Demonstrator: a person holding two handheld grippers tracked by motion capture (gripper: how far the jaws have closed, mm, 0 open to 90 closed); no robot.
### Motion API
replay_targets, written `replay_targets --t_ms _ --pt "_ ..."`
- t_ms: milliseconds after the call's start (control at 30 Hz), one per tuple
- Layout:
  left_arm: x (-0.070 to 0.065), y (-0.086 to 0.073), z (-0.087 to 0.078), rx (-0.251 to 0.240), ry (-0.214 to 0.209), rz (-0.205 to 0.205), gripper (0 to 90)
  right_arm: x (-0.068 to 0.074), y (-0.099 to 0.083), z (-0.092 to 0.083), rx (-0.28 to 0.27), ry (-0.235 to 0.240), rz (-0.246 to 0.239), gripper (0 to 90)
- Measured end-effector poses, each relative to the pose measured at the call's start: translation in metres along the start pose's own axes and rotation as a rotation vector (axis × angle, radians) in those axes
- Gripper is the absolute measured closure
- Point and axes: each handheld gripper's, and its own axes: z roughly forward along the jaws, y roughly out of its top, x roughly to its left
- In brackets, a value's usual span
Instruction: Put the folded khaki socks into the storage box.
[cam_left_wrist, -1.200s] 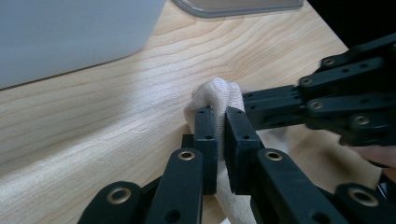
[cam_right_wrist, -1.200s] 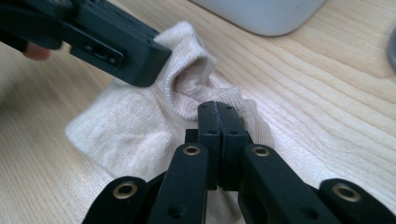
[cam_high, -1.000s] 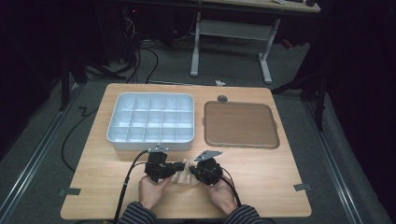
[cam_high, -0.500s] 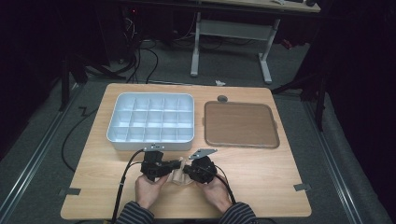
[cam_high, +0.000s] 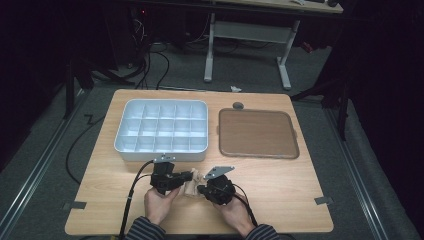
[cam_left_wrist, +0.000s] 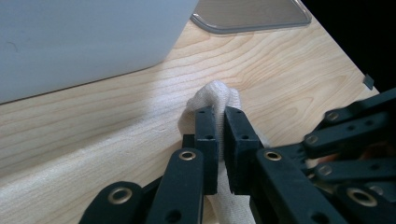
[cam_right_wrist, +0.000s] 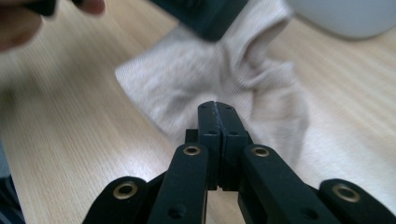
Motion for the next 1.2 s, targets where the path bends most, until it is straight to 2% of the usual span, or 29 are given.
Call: replay_targets --t_ms 33,167,200,300,367,400,433,467,600,633,767,1067,1200 --pt "-0.001 0.000 0.000 0.000 -0.006 0.000 85.4 0.001 -0.001 0.006 0.020 0.005 -0.004 90.0" --pt "-0.003 0.001 0.001 -0.001 -0.011 0.002 85.3 0.003 0.003 0.010 0.039 0.014 -0.003 90.0" --pt "-0.004 0.002 0.003 0.002 -0.011 0.001 85.3 0.005 0.007 0.012 0.058 0.011 -0.026 90.0" --pt "-0.004 0.002 0.003 0.000 -0.005 0.001 85.3 0.007 0.009 0.012 0.060 0.007 -0.039 90.0" --pt "-0.004 0.002 0.002 -0.002 0.000 0.001 85.3 0.008 0.008 0.009 0.049 0.004 -0.045 90.0" --pt "-0.004 0.002 0.001 -0.002 0.001 0.001 85.3 0.008 0.006 0.002 0.013 -0.003 -0.047 89.7" --pt "-0.003 0.002 0.001 -0.001 0.001 0.002 85.3 0.008 0.006 0.002 0.013 -0.003 -0.047 89.7" --pt "-0.003 0.001 0.001 -0.001 0.003 0.002 85.3 0.007 0.005 -0.008 -0.028 -0.024 -0.045 89.7" --pt "-0.003 0.001 0.002 -0.001 0.005 0.001 85.3 0.001 0.001 -0.020 -0.057 -0.056 -0.019 89.7" --pt "-0.003 0.001 0.003 -0.001 0.005 0.000 85.3 -0.005 -0.002 -0.022 -0.048 -0.071 -0.005 89.7" --pt "-0.004 0.001 0.003 -0.001 0.005 0.000 85.3 -0.011 -0.008 -0.021 -0.035 -0.077 0.019 89.7" --pt "-0.007 0.001 0.003 -0.003 -0.015 -0.004 85.2 -0.014 -0.008 -0.004 0.019 -0.066 0.021 90.0" --pt "-0.010 0.002 0.006 -0.005 -0.037 -0.011 85.1 -0.015 -0.005 0.002 0.043 -0.063 0.004 90.0"
